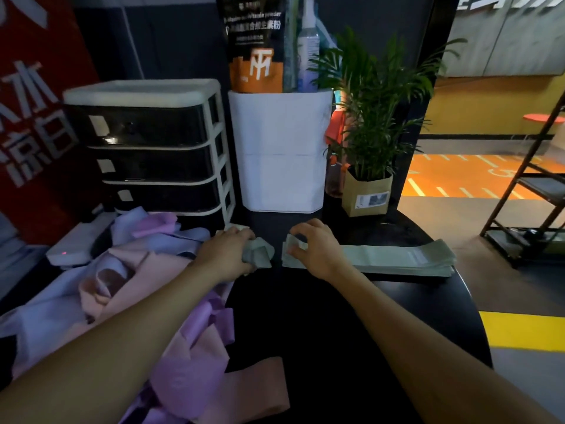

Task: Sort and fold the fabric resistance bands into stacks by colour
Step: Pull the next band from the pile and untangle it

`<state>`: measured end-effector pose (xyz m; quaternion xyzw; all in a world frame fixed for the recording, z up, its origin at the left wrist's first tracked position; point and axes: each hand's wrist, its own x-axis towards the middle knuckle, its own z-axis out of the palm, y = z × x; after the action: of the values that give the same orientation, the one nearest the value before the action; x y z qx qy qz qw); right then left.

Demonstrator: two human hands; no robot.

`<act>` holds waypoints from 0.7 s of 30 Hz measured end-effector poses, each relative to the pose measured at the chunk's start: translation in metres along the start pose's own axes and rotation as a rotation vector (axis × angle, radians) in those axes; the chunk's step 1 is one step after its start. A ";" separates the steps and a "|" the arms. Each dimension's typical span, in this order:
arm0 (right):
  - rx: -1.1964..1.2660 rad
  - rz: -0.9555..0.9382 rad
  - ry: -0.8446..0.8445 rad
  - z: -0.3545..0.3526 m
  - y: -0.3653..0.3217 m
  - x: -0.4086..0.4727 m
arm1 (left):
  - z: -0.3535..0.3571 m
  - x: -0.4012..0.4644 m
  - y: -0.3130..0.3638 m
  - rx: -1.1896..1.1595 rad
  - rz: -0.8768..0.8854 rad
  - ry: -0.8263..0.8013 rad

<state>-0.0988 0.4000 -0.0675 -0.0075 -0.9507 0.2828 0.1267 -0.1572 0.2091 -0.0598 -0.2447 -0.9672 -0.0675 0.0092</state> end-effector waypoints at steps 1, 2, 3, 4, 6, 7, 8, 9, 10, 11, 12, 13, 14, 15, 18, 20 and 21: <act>0.002 0.007 0.007 0.002 0.000 -0.001 | 0.000 0.000 -0.001 0.008 -0.005 0.011; 0.002 0.012 0.011 0.003 -0.001 -0.002 | -0.001 0.000 -0.001 0.002 -0.004 0.022; 0.002 0.013 0.018 0.003 -0.002 -0.002 | -0.002 -0.001 -0.001 -0.017 -0.017 0.028; 0.001 0.011 0.031 0.003 -0.003 -0.003 | -0.004 -0.002 -0.001 -0.052 -0.038 0.048; 0.019 0.003 0.065 0.001 -0.008 -0.005 | -0.008 -0.004 0.000 -0.217 -0.085 0.095; 0.036 -0.007 0.090 0.000 -0.011 -0.006 | -0.013 -0.004 0.000 -0.336 -0.093 0.133; 0.060 -0.020 0.117 -0.002 -0.015 -0.007 | -0.019 -0.005 0.001 -0.454 -0.089 0.180; 0.096 -0.038 0.143 -0.004 -0.022 -0.008 | -0.027 -0.008 0.003 -0.539 -0.076 0.222; 0.147 -0.052 0.163 -0.008 -0.029 -0.009 | -0.035 -0.011 0.005 -0.584 -0.049 0.260; 0.211 -0.059 0.178 -0.012 -0.038 -0.010 | -0.045 -0.014 0.008 -0.605 -0.018 0.292; 0.274 -0.061 0.188 -0.016 -0.048 -0.011 | -0.056 -0.018 0.012 -0.617 0.011 0.324; 0.320 -0.067 0.202 -0.020 -0.056 -0.012 | -0.066 -0.023 0.016 -0.629 0.031 0.358; 0.347 -0.080 0.218 -0.026 -0.065 -0.014 | -0.076 -0.027 0.019 -0.646 0.041 0.394; 0.370 -0.096 0.233 -0.031 -0.073 -0.017 | -0.085 -0.031 0.022 -0.674 0.046 0.426; 0.516 -0.099 0.264 -0.046 -0.094 -0.027 | -0.108 -0.047 0.030 -0.793 0.079 0.461; 0.610 -0.102 0.294 -0.057 -0.104 -0.035 | -0.120 -0.059 0.034 -0.896 0.096 0.451; 0.633 -0.114 0.311 -0.062 -0.109 -0.040 | -0.123 -0.066 0.036 -0.941 0.101 0.439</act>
<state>-0.0390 0.3386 0.0322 0.0421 -0.7843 0.5512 0.2815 -0.0842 0.1928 0.0636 -0.2490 -0.7944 -0.5442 0.1038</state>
